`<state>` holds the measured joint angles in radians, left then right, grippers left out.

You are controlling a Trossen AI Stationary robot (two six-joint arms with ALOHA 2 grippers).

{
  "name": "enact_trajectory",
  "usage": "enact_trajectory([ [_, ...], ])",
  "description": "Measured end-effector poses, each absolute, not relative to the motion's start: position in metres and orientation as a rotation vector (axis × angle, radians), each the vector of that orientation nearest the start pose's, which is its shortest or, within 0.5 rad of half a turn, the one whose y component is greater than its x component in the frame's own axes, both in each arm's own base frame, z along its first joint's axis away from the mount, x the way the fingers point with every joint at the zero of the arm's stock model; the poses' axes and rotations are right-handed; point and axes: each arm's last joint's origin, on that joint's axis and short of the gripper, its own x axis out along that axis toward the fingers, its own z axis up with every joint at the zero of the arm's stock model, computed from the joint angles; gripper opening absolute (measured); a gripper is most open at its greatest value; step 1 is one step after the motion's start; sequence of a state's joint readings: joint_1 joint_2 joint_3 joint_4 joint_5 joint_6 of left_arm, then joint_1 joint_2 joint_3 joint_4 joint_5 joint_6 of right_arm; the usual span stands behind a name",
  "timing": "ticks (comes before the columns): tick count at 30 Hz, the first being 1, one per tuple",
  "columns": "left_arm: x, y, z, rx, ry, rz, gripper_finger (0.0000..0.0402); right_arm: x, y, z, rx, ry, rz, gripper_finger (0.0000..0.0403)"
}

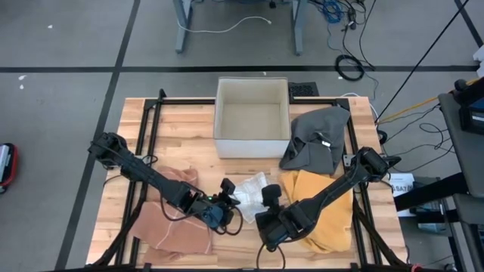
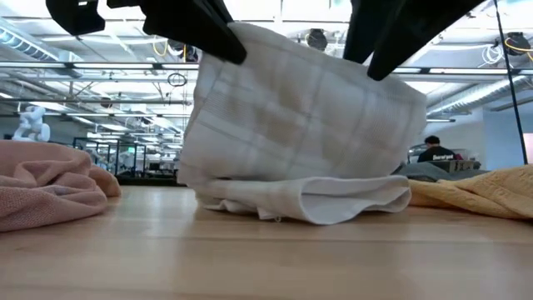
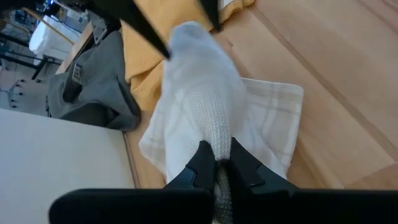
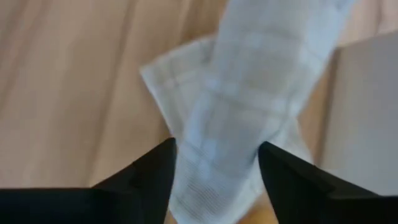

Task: Fold towel
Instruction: Fold the white patterned towel

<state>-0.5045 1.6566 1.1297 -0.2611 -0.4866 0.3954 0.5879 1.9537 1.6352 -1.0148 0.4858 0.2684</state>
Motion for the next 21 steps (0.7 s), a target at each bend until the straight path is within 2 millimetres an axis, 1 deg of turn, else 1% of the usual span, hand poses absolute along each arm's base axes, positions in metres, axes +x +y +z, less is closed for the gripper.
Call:
enact_trajectory([
  [3,0.314,-0.157,0.229,0.751,0.69,-0.153,0.0011,0.337,0.209,0.235,-0.401,1.105,-0.037,0.0229],
  [6,0.314,-0.155,0.229,0.749,0.692,-0.149,0.0011,0.34,0.213,0.237,-0.367,1.056,-0.036,0.023],
  [8,0.315,-0.155,0.229,0.746,0.693,-0.146,0.0011,0.344,0.215,0.234,-0.35,1.027,-0.057,0.0226],
  [10,0.315,-0.154,0.229,0.745,0.693,-0.144,0.0011,0.346,0.217,0.225,-0.361,1.04,-0.082,0.0223],
  [14,0.315,-0.153,0.229,0.733,0.694,-0.137,0.0011,0.354,0.215,0.198,-0.393,1.089,-0.146,0.0225],
  [17,0.315,-0.153,0.229,0.73,0.696,-0.136,0.0011,0.359,0.212,0.183,-0.451,1.083,-0.246,0.0229],
  [19,0.315,-0.153,0.229,0.729,0.697,-0.136,0.0011,0.358,0.211,0.179,-0.476,1.074,-0.297,0.023],
  [21,0.315,-0.153,0.229,0.729,0.697,-0.136,0.0011,0.358,0.212,0.18,-0.484,1.047,-0.328,0.023],
])
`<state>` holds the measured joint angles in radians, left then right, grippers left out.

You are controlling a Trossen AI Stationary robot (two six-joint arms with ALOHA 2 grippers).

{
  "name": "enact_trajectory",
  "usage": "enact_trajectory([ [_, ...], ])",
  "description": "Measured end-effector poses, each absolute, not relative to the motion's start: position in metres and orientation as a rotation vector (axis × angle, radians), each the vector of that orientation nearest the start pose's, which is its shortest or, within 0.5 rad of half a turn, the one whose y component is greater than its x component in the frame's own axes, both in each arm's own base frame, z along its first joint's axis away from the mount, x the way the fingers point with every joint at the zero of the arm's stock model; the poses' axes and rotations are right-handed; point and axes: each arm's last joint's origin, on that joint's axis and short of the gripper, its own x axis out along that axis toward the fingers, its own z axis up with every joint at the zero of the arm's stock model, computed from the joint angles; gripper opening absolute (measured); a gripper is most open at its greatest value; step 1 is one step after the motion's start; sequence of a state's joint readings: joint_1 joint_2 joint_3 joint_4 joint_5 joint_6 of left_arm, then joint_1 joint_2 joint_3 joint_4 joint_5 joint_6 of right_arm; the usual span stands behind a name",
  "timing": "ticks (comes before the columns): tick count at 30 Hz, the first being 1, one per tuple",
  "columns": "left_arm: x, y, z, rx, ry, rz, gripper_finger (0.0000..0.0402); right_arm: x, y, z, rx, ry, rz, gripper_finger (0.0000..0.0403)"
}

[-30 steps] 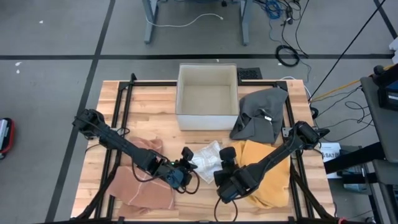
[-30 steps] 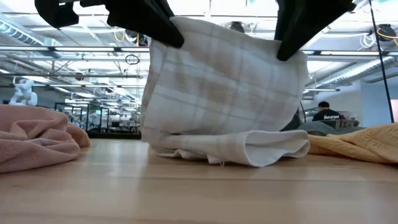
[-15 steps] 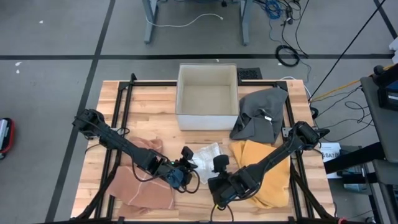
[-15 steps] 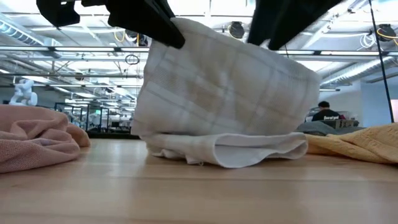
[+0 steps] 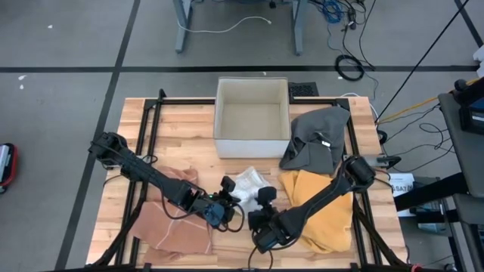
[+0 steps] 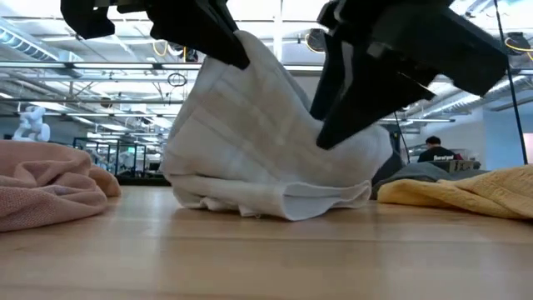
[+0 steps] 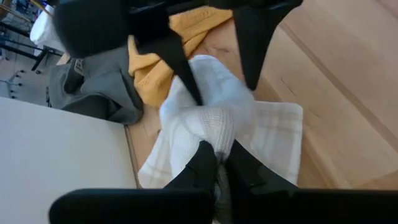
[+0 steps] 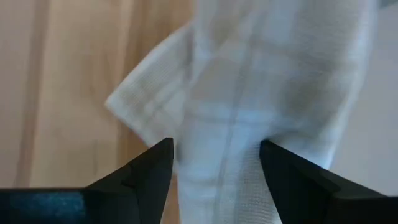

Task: Fold towel
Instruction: Fold the white patterned towel

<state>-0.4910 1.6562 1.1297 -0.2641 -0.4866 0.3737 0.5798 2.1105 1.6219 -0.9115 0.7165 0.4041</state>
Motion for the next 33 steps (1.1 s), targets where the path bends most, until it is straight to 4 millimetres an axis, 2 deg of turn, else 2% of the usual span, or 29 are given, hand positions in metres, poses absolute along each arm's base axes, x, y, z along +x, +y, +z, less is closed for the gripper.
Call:
enact_trajectory([
  [6,0.315,-0.152,0.229,0.731,0.704,-0.135,0.0011,0.349,0.219,0.193,-0.524,0.963,-0.372,0.0231],
  [10,0.315,-0.152,0.229,0.73,0.704,-0.135,0.0011,0.346,0.219,0.195,-0.571,0.927,-0.425,0.0231],
  [13,0.315,-0.153,0.228,0.72,0.704,-0.16,0.0011,0.348,0.219,0.196,-0.584,0.907,-0.435,0.0231],
  [19,0.315,-0.153,0.228,0.717,0.704,-0.171,0.0011,0.362,0.21,0.195,-0.501,0.931,-0.379,0.0231],
  [25,0.313,-0.159,0.228,0.716,0.694,-0.204,0.0011,0.37,0.195,0.188,-0.481,0.973,-0.4,0.0231],
  [33,0.309,-0.166,0.228,0.751,0.684,-0.236,0.0011,0.377,0.175,0.164,-0.427,1.009,-0.352,0.0227],
])
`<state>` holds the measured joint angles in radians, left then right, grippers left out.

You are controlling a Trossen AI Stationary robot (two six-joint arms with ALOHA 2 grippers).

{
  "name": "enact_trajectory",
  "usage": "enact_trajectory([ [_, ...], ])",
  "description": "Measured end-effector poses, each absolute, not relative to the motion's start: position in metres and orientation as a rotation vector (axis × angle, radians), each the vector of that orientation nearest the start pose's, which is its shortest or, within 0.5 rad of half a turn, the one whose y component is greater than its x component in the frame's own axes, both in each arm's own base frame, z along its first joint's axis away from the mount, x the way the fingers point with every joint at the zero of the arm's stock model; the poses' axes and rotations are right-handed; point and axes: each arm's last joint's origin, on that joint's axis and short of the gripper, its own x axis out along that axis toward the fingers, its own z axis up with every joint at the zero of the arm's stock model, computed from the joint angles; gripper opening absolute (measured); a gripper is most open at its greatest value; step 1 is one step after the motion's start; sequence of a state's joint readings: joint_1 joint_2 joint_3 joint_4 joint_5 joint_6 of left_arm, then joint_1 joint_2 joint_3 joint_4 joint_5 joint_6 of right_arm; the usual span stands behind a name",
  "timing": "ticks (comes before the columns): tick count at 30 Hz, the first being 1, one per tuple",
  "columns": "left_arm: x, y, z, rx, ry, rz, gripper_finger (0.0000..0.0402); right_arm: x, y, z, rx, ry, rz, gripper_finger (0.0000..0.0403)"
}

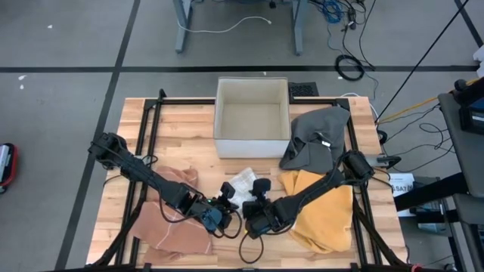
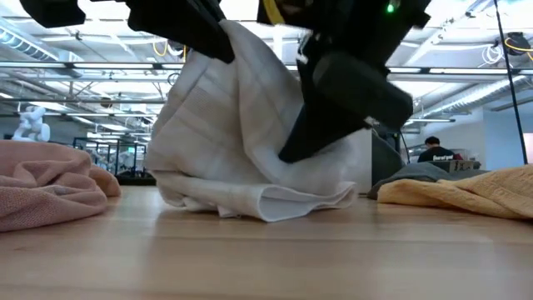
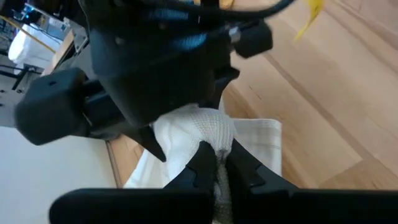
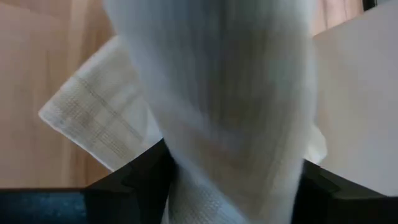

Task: Fold towel
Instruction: Fold the white patterned towel

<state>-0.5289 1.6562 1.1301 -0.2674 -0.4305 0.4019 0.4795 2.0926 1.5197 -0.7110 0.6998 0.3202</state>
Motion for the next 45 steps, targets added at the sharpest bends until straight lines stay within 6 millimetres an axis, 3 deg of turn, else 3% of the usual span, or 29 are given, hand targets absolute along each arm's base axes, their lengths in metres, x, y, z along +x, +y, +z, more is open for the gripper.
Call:
enact_trajectory([
  [8,0.308,-0.167,0.228,0.781,0.687,-0.256,0.0011,0.383,0.174,0.163,-0.492,0.983,-0.294,0.0163],
  [18,0.304,-0.168,0.225,0.815,0.72,-0.264,0.0011,0.39,0.161,0.163,-0.559,1.017,-0.25,0.0017],
  [25,0.299,-0.171,0.226,0.821,0.733,-0.19,0.0093,0.391,0.151,0.162,-0.558,1.048,-0.274,0.0018],
  [31,0.284,-0.179,0.245,0.889,0.66,-0.048,0.0159,0.389,0.142,0.161,-0.46,1.098,-0.303,0.0017],
  [37,0.272,-0.2,0.253,0.685,0.596,-0.508,0.017,0.391,0.13,0.164,-0.354,1.118,-0.319,0.0016],
  [45,0.295,-0.194,0.215,0.683,0.731,-0.531,0.0171,0.394,0.124,0.174,-0.264,1.091,-0.312,0.0023],
])
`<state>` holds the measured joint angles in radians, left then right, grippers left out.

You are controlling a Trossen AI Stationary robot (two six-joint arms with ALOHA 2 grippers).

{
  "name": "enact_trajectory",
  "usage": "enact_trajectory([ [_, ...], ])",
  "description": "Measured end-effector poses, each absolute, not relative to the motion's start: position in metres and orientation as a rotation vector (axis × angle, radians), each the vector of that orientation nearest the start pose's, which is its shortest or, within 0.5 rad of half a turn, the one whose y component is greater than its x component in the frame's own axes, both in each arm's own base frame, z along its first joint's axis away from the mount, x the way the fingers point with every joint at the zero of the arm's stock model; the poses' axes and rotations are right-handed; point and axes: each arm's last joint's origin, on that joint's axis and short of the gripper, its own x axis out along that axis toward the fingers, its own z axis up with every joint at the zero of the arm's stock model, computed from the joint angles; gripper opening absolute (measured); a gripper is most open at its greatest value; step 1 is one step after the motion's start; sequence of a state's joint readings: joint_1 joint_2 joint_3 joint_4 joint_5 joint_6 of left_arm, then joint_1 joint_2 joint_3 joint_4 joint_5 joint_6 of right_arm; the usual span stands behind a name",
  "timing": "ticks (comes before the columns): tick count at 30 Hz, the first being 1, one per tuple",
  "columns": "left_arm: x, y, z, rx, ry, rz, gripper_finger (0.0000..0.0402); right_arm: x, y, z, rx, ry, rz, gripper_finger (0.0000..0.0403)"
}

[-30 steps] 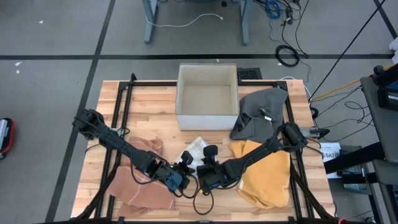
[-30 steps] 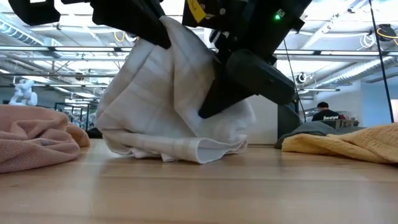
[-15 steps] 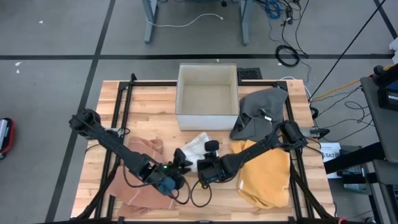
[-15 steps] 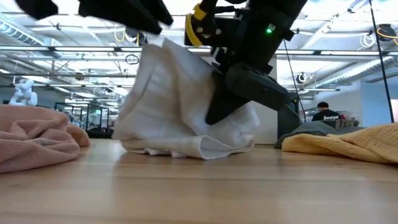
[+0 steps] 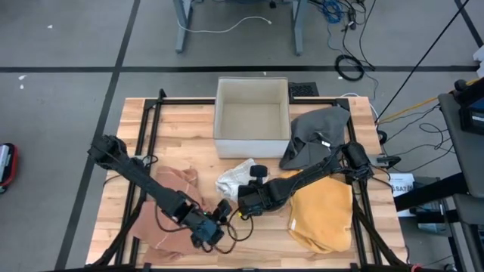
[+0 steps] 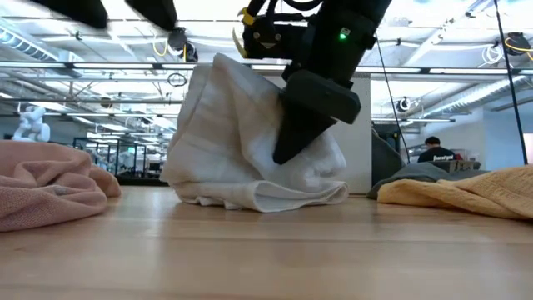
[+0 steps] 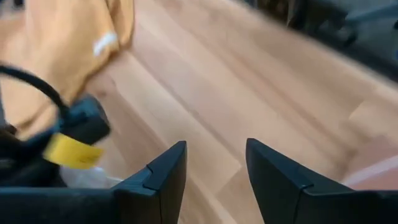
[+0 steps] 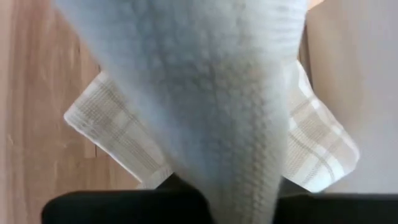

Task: Fold towel
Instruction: Fold the white patterned towel

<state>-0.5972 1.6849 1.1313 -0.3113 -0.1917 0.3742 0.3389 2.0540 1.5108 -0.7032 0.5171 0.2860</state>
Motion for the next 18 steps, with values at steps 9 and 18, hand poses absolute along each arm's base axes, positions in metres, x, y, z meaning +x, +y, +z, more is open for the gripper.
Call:
enact_trajectory([
  [9,0.331,-0.155,0.158,0.743,0.932,-0.299,0.0172,0.39,0.123,0.174,-0.235,1.119,-0.337,0.0022],
  [18,0.341,-0.147,0.144,0.804,0.941,-0.201,0.0122,0.388,0.123,0.174,-0.164,1.14,-0.348,0.0022],
])
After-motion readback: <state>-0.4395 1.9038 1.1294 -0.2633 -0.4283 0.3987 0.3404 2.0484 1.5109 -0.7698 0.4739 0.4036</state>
